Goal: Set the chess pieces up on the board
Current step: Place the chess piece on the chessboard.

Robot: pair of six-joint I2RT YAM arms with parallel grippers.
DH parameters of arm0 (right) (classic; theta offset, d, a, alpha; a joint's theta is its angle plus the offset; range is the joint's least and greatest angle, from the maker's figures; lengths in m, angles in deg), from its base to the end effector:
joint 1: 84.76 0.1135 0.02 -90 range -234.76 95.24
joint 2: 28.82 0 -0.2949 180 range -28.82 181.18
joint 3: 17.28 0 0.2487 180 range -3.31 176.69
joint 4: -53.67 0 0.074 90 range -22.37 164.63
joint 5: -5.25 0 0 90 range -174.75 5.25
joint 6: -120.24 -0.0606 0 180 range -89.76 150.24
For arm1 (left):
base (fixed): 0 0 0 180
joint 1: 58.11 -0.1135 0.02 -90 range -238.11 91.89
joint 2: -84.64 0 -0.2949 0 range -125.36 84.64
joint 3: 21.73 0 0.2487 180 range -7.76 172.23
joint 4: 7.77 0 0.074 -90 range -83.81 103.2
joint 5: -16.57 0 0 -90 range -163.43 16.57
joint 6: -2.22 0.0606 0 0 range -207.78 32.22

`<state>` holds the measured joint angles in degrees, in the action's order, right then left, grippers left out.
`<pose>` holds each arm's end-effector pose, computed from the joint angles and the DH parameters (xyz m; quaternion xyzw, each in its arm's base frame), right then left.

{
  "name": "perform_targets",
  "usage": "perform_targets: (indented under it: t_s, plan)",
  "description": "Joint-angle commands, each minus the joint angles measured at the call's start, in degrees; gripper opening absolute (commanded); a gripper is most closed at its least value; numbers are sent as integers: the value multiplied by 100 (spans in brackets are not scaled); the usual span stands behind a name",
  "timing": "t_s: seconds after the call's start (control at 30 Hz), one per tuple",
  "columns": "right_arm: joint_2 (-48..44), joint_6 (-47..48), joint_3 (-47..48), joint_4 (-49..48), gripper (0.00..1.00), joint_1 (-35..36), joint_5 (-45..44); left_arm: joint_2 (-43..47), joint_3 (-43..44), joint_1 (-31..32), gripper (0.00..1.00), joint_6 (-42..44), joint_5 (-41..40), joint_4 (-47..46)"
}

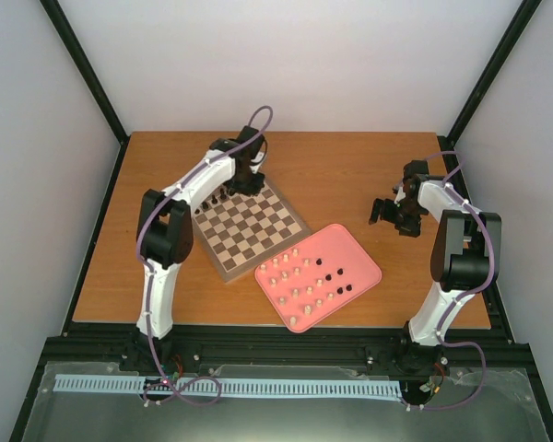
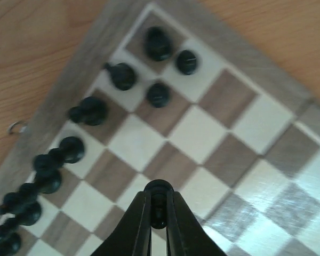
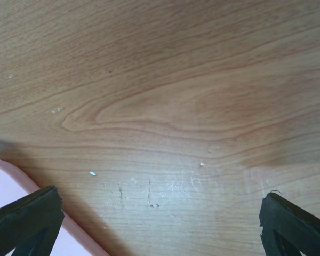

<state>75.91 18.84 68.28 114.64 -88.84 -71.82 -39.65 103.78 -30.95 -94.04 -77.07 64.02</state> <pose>0.3527 -0.0116 0.1859 0.1237 0.9822 0.1174 0.0781 0.4284 -0.2155 0.2356 0.1734 0.9698 -0.0185 0.1705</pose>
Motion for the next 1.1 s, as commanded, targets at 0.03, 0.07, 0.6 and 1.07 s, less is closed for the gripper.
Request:
perform_targets:
  t_s: [0.03, 0.07, 0.6, 1.07]
  plan:
    - [-31, 55, 28, -6, 100, 30, 20, -236, -13, -244, 2, -42, -180, -147]
    - [-24, 58, 30, -4, 100, 30, 14, -281, 2, -272, 1, -47, -216, -175]
    - [100, 83, 129, 55, 100, 30, -12, -667, 254, -325, 3, -129, -698, -329]
    - [118, 94, 118, 63, 100, 35, -18, -900, 522, -325, 7, -138, -718, -333]
